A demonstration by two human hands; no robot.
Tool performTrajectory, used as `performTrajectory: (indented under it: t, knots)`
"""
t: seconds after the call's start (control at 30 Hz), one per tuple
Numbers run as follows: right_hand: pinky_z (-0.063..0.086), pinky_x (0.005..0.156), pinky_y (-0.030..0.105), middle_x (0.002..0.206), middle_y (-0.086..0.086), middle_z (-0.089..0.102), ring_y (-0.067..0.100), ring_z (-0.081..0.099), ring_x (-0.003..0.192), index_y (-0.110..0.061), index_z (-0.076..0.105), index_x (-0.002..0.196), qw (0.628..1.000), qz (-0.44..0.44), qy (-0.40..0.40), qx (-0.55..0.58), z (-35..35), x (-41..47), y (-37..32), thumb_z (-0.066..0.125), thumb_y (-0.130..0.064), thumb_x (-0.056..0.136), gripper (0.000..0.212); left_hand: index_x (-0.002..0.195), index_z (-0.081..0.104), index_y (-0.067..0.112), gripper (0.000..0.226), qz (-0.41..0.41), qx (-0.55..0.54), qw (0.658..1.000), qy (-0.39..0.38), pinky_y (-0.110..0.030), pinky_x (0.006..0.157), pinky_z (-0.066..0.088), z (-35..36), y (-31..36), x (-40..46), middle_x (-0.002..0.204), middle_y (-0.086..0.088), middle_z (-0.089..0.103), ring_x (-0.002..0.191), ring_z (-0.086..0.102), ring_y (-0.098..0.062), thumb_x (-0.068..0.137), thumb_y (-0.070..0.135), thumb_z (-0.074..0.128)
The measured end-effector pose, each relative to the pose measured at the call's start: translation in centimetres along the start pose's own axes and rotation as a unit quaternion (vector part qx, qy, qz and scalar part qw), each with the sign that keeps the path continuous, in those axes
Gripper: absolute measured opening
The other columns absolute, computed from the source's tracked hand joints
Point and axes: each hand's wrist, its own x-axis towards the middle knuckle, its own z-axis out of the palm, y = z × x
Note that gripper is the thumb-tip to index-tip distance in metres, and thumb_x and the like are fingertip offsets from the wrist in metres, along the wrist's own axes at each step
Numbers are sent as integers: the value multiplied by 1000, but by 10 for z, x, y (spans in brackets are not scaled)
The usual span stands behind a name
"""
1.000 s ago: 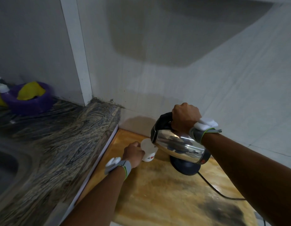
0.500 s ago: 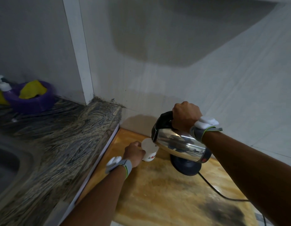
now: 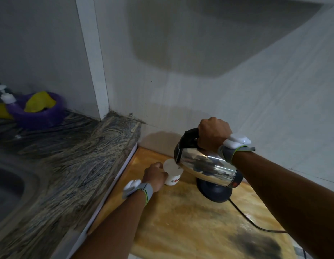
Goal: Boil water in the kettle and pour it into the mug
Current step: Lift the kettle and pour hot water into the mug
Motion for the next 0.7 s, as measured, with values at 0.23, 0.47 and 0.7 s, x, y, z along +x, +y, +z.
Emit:
performTrajectory:
  t: [0.23, 0.47, 0.7]
  knots:
    - [34, 50, 29, 54, -3, 27, 22, 35, 46, -17, 60, 72, 1000, 2, 1, -12, -5, 0, -2, 67, -35, 61, 23, 131, 64, 11, 35, 2, -1, 1000, -1, -42, 89, 59, 0, 0, 0, 120, -22, 72, 109, 69, -40, 97, 17, 61]
    - [34, 51, 28, 56, -2, 34, 26, 44, 50, -18, 62, 74, 1000, 7, -1, -18, -10, -1, -5, 68, -36, 60, 24, 131, 64, 13, 35, 0, -6, 1000, -7, -42, 88, 61, -2, -3, 1, 117, -22, 73, 106, 70, -39, 96, 17, 61]
    - [34, 52, 29, 57, 0, 35, 25, 42, 51, -16, 63, 76, 1000, 4, 6, -22, -15, -1, -6, 70, -34, 61, 25, 138, 62, 13, 40, 1, -7, 1000, -3, -44, 92, 60, 0, -4, 3, 123, -23, 72, 113, 69, -40, 98, 17, 60]
